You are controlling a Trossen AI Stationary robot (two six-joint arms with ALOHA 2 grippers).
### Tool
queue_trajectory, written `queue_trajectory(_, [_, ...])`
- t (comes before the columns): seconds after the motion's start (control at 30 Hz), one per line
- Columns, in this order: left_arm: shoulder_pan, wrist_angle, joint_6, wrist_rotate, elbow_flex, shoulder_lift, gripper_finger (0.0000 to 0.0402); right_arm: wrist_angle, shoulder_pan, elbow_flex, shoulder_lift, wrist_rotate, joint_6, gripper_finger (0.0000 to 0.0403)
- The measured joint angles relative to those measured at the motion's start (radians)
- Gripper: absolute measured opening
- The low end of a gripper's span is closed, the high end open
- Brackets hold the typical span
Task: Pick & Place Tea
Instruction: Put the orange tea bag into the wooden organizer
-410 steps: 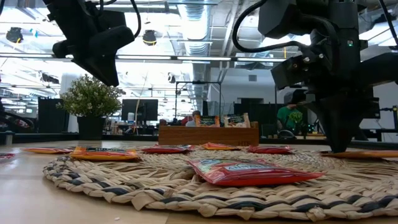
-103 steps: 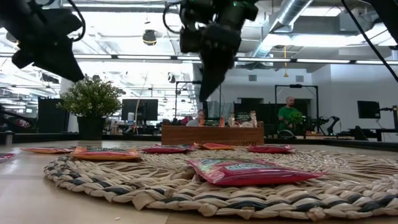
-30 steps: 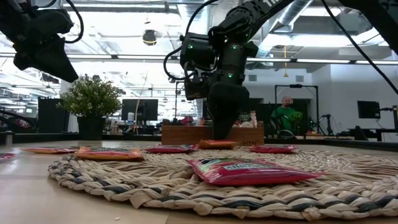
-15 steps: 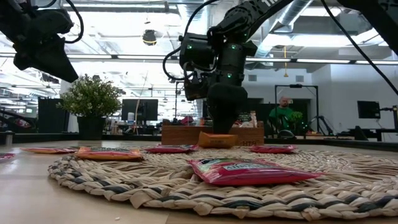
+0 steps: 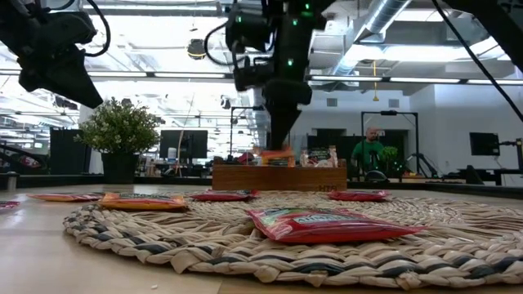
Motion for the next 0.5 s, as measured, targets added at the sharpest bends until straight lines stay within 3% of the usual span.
queue_trajectory(0.2, [0.0, 0.0, 0.004, -0.01, 0.0, 0.0, 0.0087, -0.006, -0.008, 0.054, 0.0, 0.246, -0.031, 0.0])
queue_trajectory(0.5, [0.0, 0.0, 0.004, -0.015, 0.0, 0.0, 0.0087, 0.084, -0.029, -0.008, -0.001, 0.48, -0.043, 0.0])
